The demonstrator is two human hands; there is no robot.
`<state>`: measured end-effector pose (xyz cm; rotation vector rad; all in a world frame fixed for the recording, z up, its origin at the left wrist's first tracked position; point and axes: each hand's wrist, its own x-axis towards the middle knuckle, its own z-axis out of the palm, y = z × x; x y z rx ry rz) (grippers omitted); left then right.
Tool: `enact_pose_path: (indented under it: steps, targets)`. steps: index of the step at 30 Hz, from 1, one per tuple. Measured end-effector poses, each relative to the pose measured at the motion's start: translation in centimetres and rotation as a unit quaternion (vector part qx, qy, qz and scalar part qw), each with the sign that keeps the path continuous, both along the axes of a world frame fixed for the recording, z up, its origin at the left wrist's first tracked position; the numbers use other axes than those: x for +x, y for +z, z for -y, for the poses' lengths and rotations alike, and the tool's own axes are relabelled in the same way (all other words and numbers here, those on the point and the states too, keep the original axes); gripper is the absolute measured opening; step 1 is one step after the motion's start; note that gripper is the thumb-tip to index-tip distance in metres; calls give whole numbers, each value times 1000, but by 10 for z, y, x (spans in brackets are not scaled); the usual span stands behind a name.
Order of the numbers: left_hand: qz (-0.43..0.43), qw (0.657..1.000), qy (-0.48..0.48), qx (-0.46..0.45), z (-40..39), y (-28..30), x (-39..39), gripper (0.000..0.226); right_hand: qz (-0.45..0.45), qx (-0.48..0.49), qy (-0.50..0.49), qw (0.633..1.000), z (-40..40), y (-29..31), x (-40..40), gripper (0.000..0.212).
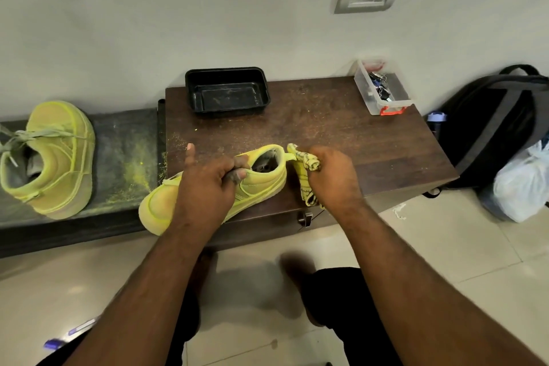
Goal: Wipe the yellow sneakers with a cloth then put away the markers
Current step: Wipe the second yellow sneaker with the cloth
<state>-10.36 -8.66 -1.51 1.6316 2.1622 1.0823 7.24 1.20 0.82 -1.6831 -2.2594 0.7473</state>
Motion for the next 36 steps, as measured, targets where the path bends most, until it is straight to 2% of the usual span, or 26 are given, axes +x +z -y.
enact_pose_path:
  steps: [3, 5, 10, 13, 17, 23, 29, 31, 35, 36]
  targets:
    - [-1, 1000, -5, 8, 1, -1, 1, 12, -7, 40, 27, 999, -1, -7, -4, 51]
    - [-2, 1000, -4, 10, 0, -2, 1, 12, -17, 44, 32, 998, -4, -7, -7, 57]
    - [-14, 1000, 0, 17, 2, -5, 3, 12, -43, 52, 42, 997, -5, -12, -12, 57]
    - [-14, 1000, 6, 24, 1, -9, 4, 10, -39, -1, 53, 998, -7, -27, -12, 52]
    - [-42, 999, 24, 23, -2, -11, 8, 12, -117, -40, 40, 992, 1, -47, -8, 54]
    - [-51, 997, 40, 30, -6, -15, 11, 10, -202, -72, 5, 977, 26, -40, -7, 49]
    - [-59, 997, 39, 33, -6, -16, 12, 11, -246, -86, -41, 965, 64, -32, -1, 53]
    - [-47, 998, 42, 29, -6, -14, 11, 10, -249, -103, -10, 963, 72, -28, 7, 52]
    - [-36, 999, 30, 20, -5, -14, 7, 13, -224, -214, 134, 941, 82, -1, 20, 41]
    - [-38, 999, 25, 21, -5, -14, 6, 14, -215, -208, 133, 945, 83, 4, 23, 42]
